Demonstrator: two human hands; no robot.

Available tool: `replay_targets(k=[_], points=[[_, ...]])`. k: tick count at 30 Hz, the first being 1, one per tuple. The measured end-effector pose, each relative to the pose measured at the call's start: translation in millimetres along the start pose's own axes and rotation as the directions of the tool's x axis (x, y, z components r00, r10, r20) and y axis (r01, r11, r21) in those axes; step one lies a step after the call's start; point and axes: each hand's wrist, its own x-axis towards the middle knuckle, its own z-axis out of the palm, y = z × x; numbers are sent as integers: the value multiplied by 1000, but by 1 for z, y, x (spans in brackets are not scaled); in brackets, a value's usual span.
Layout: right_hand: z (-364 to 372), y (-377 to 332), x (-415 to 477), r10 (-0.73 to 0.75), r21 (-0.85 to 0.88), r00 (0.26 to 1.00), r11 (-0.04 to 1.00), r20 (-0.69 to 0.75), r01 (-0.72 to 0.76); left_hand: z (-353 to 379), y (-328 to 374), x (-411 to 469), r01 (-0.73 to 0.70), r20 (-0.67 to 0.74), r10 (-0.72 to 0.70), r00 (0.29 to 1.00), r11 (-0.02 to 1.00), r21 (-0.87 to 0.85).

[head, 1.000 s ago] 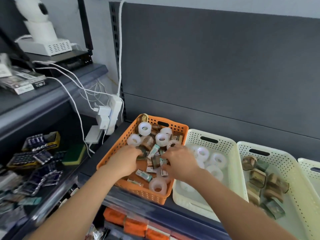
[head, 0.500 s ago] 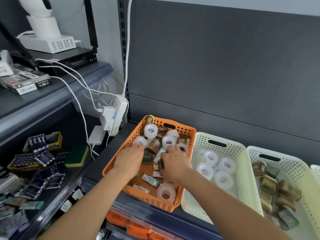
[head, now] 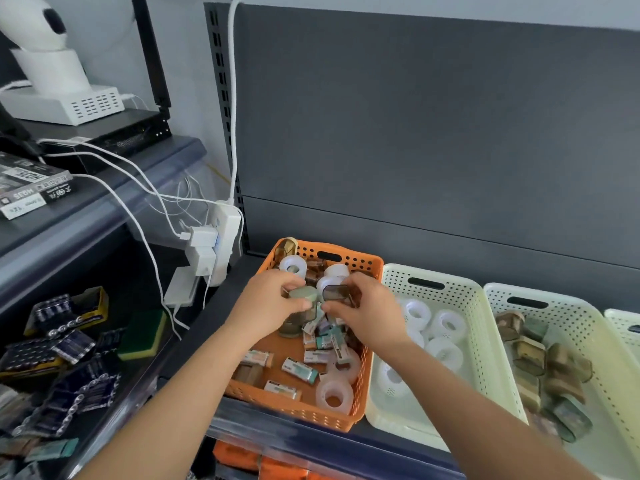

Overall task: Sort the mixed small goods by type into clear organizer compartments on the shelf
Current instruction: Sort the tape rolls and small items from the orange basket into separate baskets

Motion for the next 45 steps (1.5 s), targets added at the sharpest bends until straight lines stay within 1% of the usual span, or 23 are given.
replay_targets(k=[2,4,6,10,13,15,17,19,20,22,24,26,28,31,33,35,36,38,40,43,45], points=[[-14,5,-6,57,99,996,994,-63,-51,9,10,6,-14,18,15,1000,998,-65],[-21,6,-9,62,127,992,991,-107,-48,11,18,7,-43,-6,42,999,993,-113],[-46,30,-23,149,145,962,982,-230,-117,41,45,17,-136,67,147,987,981,-141],[-72,48,-34,203,177,942,971,-267,-160,63,75,18,-238,38,247,968,958,-159],[-100,75,-51,261,148,903,964,-343,-222,96,106,17,-289,49,307,951,932,-218],[-121,99,-66,305,123,877,952,-372,-279,123,132,13,-316,49,338,940,915,-252],[-140,121,-79,321,74,862,945,-391,-318,146,156,9,-348,81,381,921,898,-270],[-158,145,-91,325,10,864,937,-385,-348,170,178,6,-410,106,442,891,882,-233],[-166,156,-97,329,-28,868,931,-372,-365,181,188,3,-454,117,478,870,871,-187],[-179,177,-106,326,-112,880,917,-344,-383,204,203,-2,-557,132,557,820,830,-42],[-188,195,-115,337,-197,894,894,-296,-403,226,210,-6,-634,190,609,770,765,118],[-192,208,-122,344,-310,915,864,-210,-396,242,214,-11,-674,307,600,739,676,300],[-195,218,-127,298,-438,945,837,-137,-328,252,215,-14,-673,386,551,740,604,427],[-196,227,-128,163,-608,982,771,-100,-189,257,216,-15,-621,368,501,783,601,503],[-196,227,-125,124,-676,989,722,-81,-146,257,218,-15,-571,340,462,819,596,565],[-196,227,-119,142,-686,988,712,-68,-150,256,220,-14,-529,338,410,847,600,600],[-196,228,-116,162,-670,985,725,-63,-162,256,220,-15,-517,345,387,855,604,606],[-197,230,-113,198,-621,978,760,-57,-190,258,222,-17,-511,366,357,859,614,601],[-195,232,-112,208,-624,978,761,-21,-176,261,220,-20,-515,382,347,857,620,593],[-188,238,-112,170,-623,985,772,13,-125,262,215,-24,-524,397,346,850,626,578],[-182,241,-110,124,-605,992,791,14,-90,259,212,-25,-534,373,384,845,644,548]])
